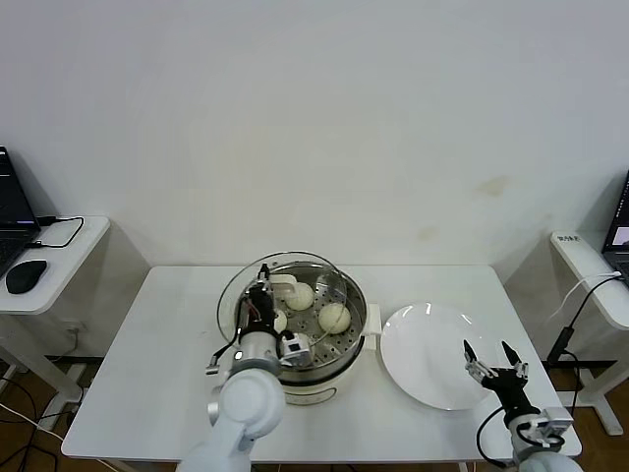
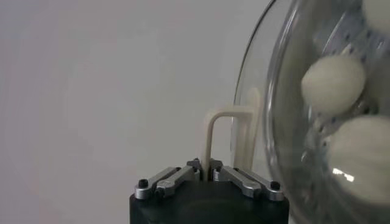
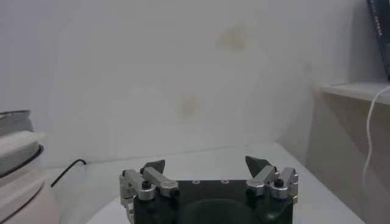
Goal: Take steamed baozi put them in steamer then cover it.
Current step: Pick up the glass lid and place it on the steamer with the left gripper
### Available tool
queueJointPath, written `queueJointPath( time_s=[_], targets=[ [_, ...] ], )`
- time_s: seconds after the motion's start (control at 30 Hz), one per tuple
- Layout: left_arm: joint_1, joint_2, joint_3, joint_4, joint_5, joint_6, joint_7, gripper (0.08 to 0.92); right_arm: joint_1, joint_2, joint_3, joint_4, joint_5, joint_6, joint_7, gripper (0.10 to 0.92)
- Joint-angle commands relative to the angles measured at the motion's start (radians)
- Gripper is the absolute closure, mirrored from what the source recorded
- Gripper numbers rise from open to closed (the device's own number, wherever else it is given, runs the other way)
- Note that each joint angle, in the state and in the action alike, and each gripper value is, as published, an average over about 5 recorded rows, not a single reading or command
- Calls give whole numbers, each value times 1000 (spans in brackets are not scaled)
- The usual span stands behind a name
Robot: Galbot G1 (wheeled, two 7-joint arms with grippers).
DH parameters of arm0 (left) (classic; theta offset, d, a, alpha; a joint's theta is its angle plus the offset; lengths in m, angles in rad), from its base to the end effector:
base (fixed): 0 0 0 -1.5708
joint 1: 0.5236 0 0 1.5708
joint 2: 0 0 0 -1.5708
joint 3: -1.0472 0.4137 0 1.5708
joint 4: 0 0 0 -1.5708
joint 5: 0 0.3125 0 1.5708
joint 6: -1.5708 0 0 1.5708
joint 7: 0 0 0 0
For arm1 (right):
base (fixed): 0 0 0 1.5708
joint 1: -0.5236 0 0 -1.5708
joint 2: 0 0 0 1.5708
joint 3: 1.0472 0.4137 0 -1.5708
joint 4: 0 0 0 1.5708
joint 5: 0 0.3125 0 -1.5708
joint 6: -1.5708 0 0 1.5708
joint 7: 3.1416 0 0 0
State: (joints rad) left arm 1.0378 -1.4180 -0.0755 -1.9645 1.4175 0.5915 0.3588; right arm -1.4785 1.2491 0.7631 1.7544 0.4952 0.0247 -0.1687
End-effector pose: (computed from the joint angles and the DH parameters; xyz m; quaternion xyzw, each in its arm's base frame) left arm 0.2630 -0.0789 -0.3070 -0.0067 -0.7695 -0.6369 0.0466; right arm 0.1393 -0.1819 -0.4112 -0.0041 -0.9959 -0.0621 0.0660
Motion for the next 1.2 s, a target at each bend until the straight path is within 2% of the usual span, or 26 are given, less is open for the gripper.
queueJointPath(
  time_s=[0.03,1.2],
  targets=[
    [-26,-48,73,24,25,4,12,853,7,2,1,-12,-3,2,0,203],
    [9,-50,74,85,145,-35,-7,853,13,4,-2,-32,-3,9,-5,203]
  ],
)
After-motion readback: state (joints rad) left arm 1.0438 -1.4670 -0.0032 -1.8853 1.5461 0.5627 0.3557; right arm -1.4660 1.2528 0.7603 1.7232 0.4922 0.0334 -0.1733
